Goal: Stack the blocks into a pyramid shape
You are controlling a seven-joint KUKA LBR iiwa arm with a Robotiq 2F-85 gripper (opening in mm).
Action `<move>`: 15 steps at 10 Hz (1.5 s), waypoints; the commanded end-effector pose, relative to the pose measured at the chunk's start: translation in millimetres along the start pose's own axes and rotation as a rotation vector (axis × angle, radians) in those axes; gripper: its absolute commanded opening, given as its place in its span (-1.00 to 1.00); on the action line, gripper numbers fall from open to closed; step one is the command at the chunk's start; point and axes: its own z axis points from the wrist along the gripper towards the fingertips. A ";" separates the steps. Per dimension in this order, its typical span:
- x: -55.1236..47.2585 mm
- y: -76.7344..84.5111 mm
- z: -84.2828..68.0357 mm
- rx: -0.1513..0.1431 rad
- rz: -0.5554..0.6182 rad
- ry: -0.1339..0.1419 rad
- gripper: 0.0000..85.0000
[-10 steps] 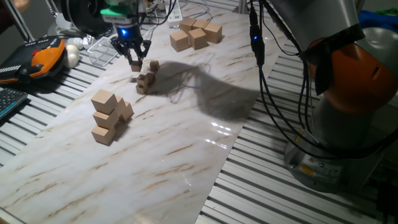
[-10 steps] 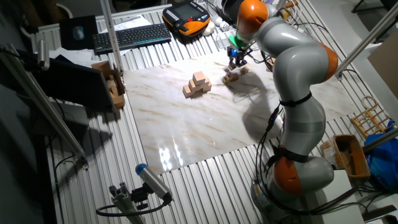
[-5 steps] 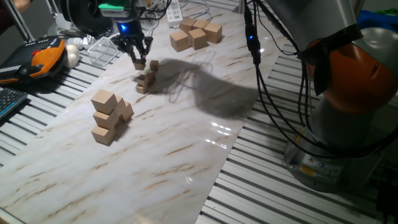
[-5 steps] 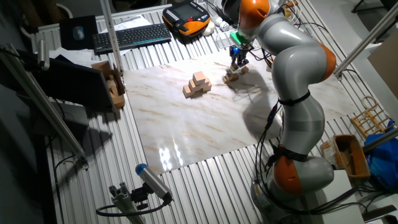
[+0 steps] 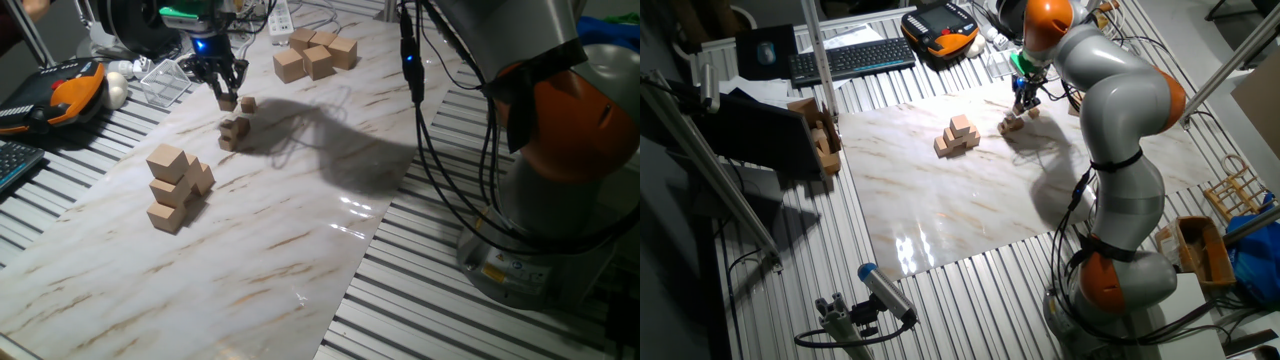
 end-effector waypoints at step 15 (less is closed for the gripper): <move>-0.7 -10.5 32.0 -0.024 0.065 0.040 -1.00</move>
